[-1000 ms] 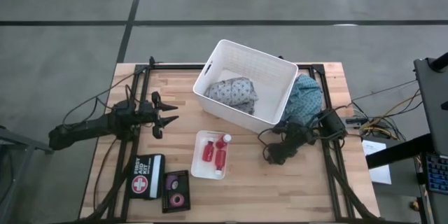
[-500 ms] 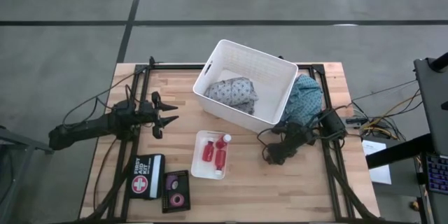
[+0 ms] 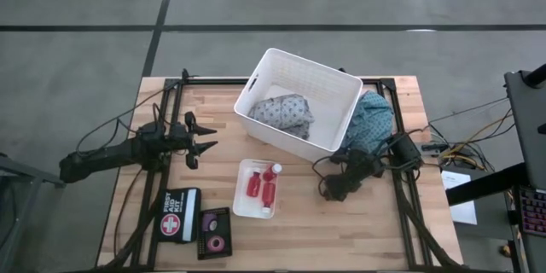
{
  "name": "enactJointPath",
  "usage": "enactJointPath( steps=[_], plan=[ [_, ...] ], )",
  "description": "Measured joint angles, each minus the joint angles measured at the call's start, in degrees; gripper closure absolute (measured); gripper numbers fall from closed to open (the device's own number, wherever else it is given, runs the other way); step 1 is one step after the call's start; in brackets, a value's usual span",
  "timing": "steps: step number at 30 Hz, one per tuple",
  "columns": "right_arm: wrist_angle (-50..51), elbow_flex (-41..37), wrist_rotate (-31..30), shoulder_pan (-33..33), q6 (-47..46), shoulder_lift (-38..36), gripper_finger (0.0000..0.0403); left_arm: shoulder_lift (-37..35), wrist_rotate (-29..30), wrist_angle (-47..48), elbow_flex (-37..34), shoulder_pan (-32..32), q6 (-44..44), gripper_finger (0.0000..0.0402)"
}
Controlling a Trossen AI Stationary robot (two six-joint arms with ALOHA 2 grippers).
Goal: Pick & Place Medicine items
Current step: Put the blue patient gown into the big white bin
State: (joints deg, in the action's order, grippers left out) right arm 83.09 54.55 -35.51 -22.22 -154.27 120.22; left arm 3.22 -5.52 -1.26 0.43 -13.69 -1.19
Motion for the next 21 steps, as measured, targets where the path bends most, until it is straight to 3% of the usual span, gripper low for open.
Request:
enactJointPath(
  steps=[21],
  plan=[
    [-0.13, 1.72, -0.07, 0.0, -0.01, -0.07, 0.0007, 0.0, -0.01, 0.0, 0.0, 0.0, 0.01, 0.0217]
  ],
)
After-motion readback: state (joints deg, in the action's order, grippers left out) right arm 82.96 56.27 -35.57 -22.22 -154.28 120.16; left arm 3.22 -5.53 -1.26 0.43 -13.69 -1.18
